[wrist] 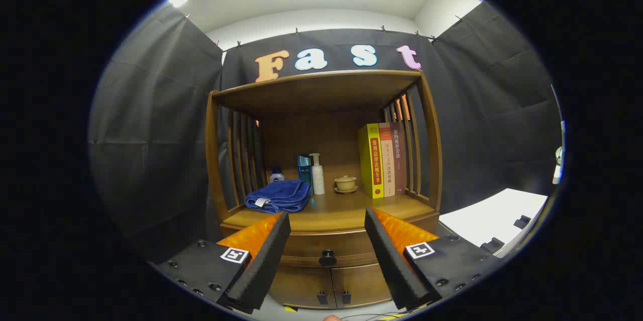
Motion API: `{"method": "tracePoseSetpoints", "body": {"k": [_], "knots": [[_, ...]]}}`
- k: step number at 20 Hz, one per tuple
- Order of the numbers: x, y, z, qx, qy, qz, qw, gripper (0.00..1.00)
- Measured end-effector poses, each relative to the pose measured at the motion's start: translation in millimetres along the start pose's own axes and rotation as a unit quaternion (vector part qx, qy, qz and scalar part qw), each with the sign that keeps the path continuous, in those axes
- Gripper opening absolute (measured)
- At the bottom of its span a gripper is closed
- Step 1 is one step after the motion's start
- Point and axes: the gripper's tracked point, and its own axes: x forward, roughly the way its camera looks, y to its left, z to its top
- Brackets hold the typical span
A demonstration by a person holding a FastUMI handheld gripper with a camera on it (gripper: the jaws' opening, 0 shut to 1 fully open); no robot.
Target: Pull open the drawer, take out the items inside it, and place them on the countertop above the cabinet.
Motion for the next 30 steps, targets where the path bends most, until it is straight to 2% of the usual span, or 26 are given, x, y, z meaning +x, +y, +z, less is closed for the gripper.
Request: {"method": "tracePoseSetpoints", "body": {"k": [16, 20, 30], "knots": [[6, 8, -8, -0.005, 0.005, 0.011, 1.0, 0.98], [25, 8, -29, -0.008, 0.024, 0.01, 1.0, 0.98], [83, 1, -129, 0.004, 0.107, 0.004, 0.994, 0.98]]}}
